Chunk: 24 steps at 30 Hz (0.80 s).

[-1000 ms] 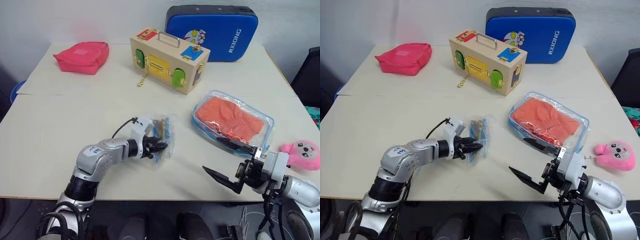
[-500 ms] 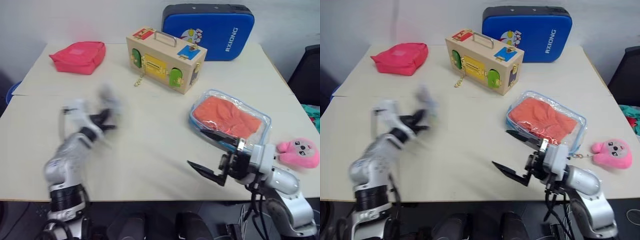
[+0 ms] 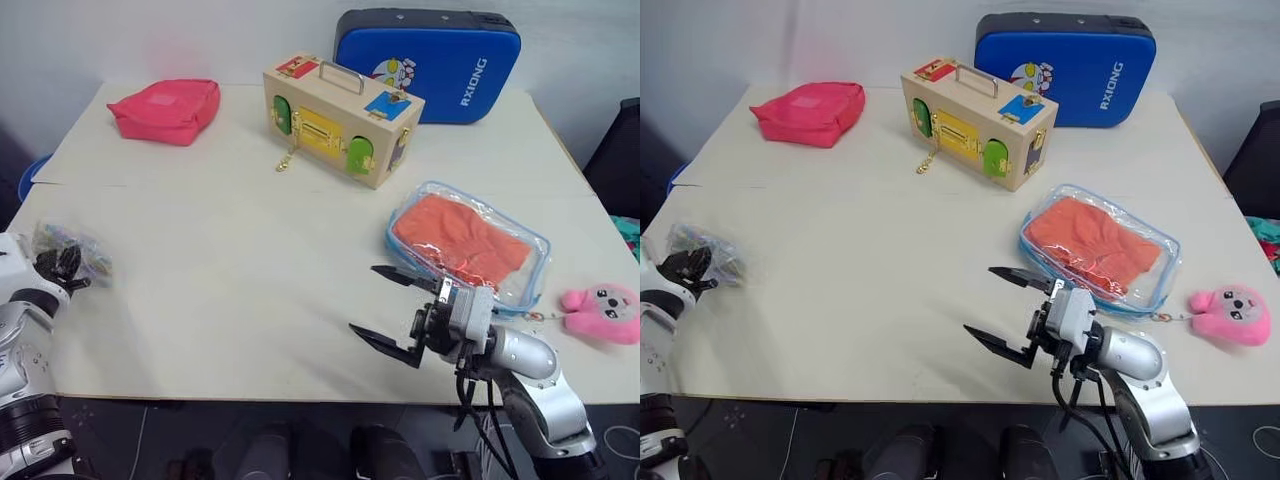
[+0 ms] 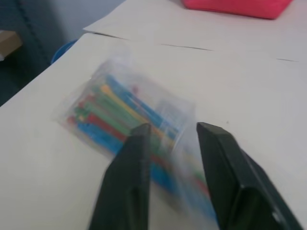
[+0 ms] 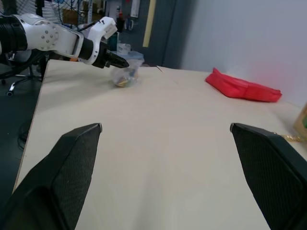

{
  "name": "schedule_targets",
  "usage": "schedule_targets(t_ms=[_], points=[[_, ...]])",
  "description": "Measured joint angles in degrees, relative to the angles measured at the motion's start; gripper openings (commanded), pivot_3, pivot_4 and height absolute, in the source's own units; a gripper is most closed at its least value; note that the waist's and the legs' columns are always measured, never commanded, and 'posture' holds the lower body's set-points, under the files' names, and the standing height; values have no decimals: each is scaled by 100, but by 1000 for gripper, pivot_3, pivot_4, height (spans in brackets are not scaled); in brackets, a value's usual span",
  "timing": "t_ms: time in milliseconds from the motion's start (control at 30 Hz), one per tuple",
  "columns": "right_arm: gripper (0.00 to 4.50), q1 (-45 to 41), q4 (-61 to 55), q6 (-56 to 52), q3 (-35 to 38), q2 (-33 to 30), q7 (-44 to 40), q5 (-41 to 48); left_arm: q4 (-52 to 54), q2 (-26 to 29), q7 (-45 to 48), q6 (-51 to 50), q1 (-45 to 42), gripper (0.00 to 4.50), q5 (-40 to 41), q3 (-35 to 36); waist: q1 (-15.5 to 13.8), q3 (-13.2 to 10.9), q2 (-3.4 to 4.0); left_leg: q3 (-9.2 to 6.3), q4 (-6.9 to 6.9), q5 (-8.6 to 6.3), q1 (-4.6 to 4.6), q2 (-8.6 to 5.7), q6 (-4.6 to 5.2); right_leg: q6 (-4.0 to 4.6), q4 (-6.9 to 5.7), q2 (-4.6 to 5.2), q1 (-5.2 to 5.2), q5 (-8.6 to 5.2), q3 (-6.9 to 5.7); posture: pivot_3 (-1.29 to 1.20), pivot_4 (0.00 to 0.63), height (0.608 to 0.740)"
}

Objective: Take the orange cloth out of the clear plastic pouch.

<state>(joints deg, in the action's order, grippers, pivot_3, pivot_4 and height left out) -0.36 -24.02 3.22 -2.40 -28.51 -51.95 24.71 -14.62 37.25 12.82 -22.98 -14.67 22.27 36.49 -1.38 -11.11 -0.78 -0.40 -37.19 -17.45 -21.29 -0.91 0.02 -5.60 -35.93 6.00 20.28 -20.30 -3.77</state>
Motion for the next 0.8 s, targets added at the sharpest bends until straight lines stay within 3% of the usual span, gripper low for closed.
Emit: schedule_targets(t_ms=[67,267,400,500,600,800], points=[[4500,161,0,-143,346,-251,199,-98,85,121,333,136,267,2930,28,17,41,0,-1,12,4,-1,0,3,0,0,-1,0,7,0,6,0,150,740],[4500,-81,303,-811,783,-573,1167,-1050,1226,160,1905,972,1360,2930,461,110,166,1,-2,24,7,-2,5,14,-4,13,-3,-2,13,-1,13,0,150,740],[4500,-429,775,-1181,606,-578,1540,-1638,2195,460,3377,1324,2110,3706,702,-341,149,0,2,23,9,-2,4,14,-4,20,1,-1,14,-3,16,0,150,740],[3885,-671,1146,-1389,280,-569,1719,-2034,2833,756,4398,1428,2476,4500,690,-1184,144,-6,16,24,9,-3,3,13,1,23,1,3,14,-3,20,0,150,740],[2839,-860,1455,-1451,214,-511,1843,-2267,3234,920,4975,1370,2466,4500,781,-1697,160,-12,25,24,11,-2,1,13,2,27,0,2,17,-3,20,0,150,740],[762,-1146,1959,-1119,157,-584,1718,-2455,3266,823,5110,1473,2339,4500,769,-1902,178,-15,33,31,9,-2,1,16,4,27,-4,-10,19,-3,20,0,150,740]])
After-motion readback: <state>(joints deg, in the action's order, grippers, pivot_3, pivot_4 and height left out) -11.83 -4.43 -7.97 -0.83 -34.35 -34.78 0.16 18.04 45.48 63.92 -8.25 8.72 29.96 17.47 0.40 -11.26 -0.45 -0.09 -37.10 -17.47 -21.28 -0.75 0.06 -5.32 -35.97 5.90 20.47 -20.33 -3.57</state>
